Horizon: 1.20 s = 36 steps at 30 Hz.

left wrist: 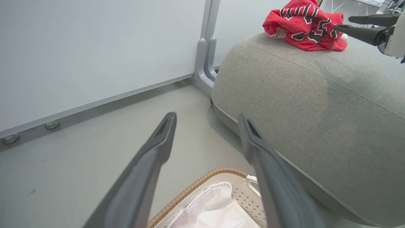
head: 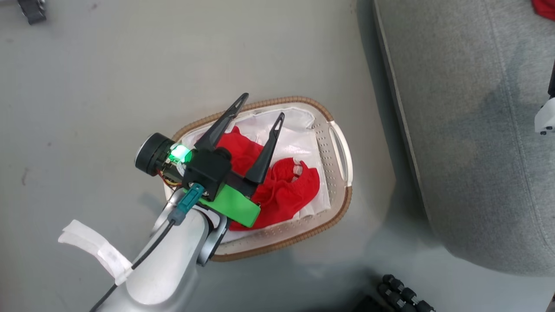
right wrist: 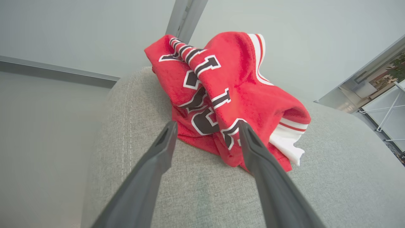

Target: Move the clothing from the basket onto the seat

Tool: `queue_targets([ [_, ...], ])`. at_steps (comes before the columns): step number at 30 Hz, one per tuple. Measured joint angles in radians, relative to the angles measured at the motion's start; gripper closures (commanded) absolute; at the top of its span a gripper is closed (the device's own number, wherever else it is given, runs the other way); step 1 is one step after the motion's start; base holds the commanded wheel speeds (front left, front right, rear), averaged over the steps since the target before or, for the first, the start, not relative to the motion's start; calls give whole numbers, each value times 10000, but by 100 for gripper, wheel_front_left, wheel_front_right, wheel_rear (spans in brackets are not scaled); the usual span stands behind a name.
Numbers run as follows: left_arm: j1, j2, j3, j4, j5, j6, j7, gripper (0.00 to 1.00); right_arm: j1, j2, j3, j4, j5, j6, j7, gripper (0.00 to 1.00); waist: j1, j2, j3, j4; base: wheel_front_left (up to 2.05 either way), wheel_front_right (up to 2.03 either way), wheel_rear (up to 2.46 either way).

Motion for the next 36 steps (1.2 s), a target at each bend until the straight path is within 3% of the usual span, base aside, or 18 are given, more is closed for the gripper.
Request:
queue_targets([
  [10,1141,-642,1632,-121,-541,42,-44,0,895,500,765,-886,295,0,0,0,0,0,-1733,387,0,0,0],
  [24,3963,-1074,4707,-481,-215,142,-46,0,3216,1779,1896,-2121,1016,0,0,0,-1,0,-4018,1445,0,0,0],
  [31,4992,-1223,5517,-550,-123,71,-46,0,4329,1822,3325,-1808,2441,0,0,0,-1,0,-4899,1796,0,0,0],
  [36,5431,-1248,5649,-512,-86,-8,-46,0,4960,1814,3685,-1758,2859,0,0,0,-1,0,-5396,1856,0,0,0],
])
